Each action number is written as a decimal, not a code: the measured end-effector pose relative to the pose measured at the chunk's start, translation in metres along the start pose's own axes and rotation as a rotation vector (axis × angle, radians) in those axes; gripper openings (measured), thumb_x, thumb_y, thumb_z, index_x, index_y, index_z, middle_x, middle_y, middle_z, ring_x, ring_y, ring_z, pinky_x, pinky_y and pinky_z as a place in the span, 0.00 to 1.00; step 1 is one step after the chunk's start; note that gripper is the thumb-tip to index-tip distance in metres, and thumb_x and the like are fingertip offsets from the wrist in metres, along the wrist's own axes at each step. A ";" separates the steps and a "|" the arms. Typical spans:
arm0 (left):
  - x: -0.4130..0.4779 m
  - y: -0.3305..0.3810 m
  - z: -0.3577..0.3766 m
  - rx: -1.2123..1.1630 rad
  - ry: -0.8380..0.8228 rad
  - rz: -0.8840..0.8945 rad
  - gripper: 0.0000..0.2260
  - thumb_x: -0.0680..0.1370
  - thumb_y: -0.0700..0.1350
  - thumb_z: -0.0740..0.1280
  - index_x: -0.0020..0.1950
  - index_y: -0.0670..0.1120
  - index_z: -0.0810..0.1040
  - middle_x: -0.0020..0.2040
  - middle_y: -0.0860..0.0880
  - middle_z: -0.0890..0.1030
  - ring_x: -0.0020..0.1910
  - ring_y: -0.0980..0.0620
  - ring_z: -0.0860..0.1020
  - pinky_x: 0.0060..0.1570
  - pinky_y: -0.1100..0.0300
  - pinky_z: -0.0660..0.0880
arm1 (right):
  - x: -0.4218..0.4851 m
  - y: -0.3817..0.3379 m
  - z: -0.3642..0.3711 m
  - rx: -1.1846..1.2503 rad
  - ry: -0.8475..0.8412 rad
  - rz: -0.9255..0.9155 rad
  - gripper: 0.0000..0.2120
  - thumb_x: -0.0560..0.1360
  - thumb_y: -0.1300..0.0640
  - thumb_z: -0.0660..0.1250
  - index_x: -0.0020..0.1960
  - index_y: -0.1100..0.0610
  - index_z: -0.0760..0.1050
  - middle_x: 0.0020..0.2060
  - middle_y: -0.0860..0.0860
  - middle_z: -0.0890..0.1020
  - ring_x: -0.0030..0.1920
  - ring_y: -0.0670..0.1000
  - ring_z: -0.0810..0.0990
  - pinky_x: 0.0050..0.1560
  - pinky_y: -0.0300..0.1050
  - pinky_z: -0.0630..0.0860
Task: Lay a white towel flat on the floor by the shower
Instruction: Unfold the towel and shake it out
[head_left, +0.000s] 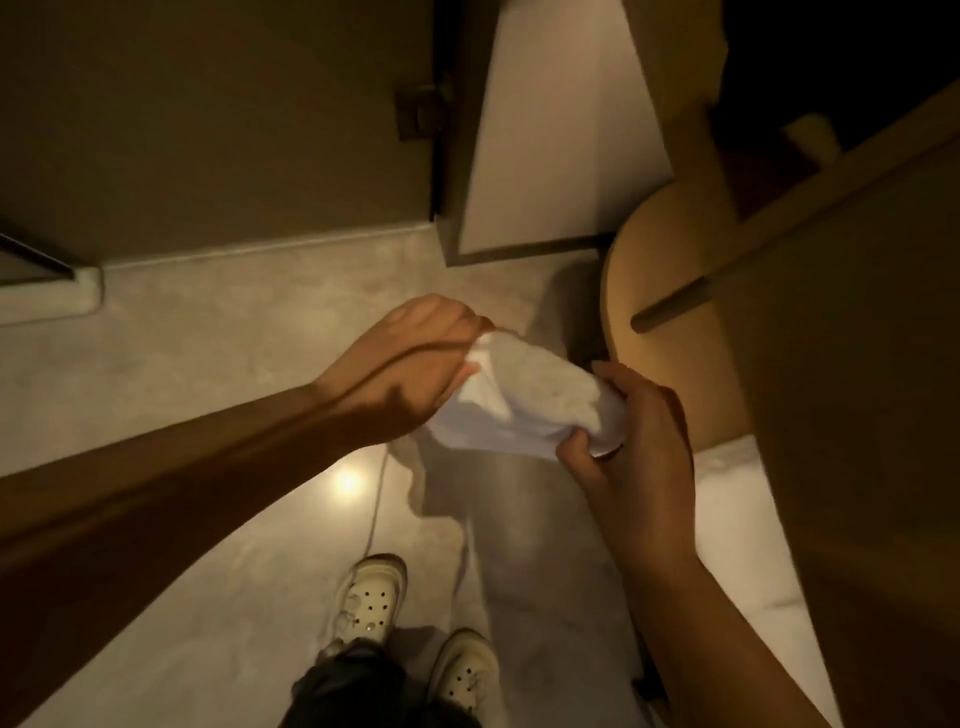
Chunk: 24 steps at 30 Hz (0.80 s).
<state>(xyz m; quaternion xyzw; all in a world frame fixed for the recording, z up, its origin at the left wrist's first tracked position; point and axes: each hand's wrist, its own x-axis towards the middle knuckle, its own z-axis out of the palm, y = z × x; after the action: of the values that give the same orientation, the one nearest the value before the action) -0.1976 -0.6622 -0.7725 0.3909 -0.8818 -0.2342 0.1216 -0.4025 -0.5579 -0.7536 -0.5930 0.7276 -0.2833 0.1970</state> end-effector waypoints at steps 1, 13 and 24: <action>-0.013 0.004 -0.024 0.027 -0.017 -0.020 0.16 0.79 0.51 0.55 0.62 0.45 0.73 0.54 0.43 0.77 0.51 0.45 0.73 0.54 0.58 0.63 | 0.000 -0.019 -0.008 -0.003 -0.024 -0.059 0.27 0.69 0.56 0.74 0.64 0.46 0.67 0.53 0.37 0.68 0.53 0.34 0.66 0.48 0.26 0.64; -0.161 0.163 -0.300 0.294 0.273 -0.117 0.19 0.79 0.54 0.59 0.65 0.43 0.71 0.55 0.43 0.77 0.52 0.47 0.71 0.50 0.57 0.68 | -0.039 -0.261 -0.206 0.000 -0.177 -0.483 0.23 0.69 0.55 0.68 0.63 0.56 0.73 0.55 0.51 0.77 0.56 0.47 0.71 0.55 0.38 0.67; -0.292 0.284 -0.398 0.183 0.479 -0.200 0.17 0.80 0.54 0.57 0.62 0.46 0.74 0.55 0.47 0.77 0.54 0.51 0.70 0.51 0.60 0.67 | -0.161 -0.394 -0.315 -0.034 -0.156 -0.520 0.23 0.71 0.59 0.65 0.65 0.48 0.70 0.56 0.42 0.73 0.57 0.42 0.68 0.57 0.38 0.65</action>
<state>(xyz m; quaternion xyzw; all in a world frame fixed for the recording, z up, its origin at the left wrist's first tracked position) -0.0250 -0.4047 -0.2953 0.5296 -0.8024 -0.0655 0.2671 -0.2671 -0.3988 -0.2672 -0.7832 0.5382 -0.2653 0.1631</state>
